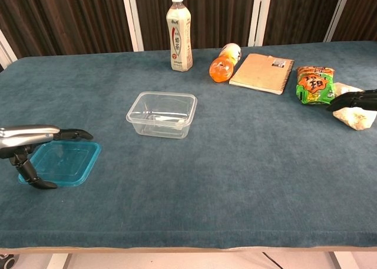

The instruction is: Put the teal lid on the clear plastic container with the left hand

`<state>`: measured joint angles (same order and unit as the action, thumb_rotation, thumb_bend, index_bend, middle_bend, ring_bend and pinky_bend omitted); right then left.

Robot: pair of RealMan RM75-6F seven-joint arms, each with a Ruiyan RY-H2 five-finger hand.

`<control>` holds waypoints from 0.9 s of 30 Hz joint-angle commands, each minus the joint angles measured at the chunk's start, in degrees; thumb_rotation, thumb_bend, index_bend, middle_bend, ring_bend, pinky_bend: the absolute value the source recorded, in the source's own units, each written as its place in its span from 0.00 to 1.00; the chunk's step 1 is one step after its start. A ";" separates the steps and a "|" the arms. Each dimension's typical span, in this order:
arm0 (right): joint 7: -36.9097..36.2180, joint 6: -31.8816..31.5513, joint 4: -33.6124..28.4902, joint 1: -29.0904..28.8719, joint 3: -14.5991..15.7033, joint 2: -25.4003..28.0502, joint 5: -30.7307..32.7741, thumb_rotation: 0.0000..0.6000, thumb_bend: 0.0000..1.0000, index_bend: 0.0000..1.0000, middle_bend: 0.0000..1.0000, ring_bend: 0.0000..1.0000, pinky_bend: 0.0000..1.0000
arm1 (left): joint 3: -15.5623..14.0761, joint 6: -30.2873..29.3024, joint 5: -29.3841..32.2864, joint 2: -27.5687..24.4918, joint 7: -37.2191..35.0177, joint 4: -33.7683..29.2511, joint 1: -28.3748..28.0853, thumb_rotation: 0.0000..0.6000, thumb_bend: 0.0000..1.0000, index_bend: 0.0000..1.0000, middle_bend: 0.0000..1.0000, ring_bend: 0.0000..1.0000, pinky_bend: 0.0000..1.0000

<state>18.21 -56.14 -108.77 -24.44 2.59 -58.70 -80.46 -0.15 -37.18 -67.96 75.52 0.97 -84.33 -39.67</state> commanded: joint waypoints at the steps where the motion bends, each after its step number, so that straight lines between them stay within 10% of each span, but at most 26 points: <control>1: -0.13 -0.02 -0.07 -0.02 -0.01 0.17 0.01 1.00 0.20 0.00 0.00 0.00 0.00 | -0.03 0.16 0.65 0.45 0.55 0.48 -0.17 1.00 0.21 0.00 0.00 0.00 0.00; 17: -1.00 0.17 0.32 -0.13 0.18 0.38 -0.33 1.00 0.20 0.00 0.00 0.00 0.00 | 0.53 4.08 4.88 1.55 -0.76 3.14 -1.31 1.00 0.20 0.00 0.02 0.00 0.00; 27: -1.52 0.00 0.39 -0.02 0.29 0.61 -0.60 1.00 0.20 0.00 0.00 0.00 0.00 | 0.16 5.86 4.93 2.11 -2.25 6.21 -1.37 1.00 0.23 0.18 0.59 0.19 0.00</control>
<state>16.69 -56.13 -108.38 -24.47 2.88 -58.08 -81.06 0.12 -31.13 -62.92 77.55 -1.48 -78.25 -41.07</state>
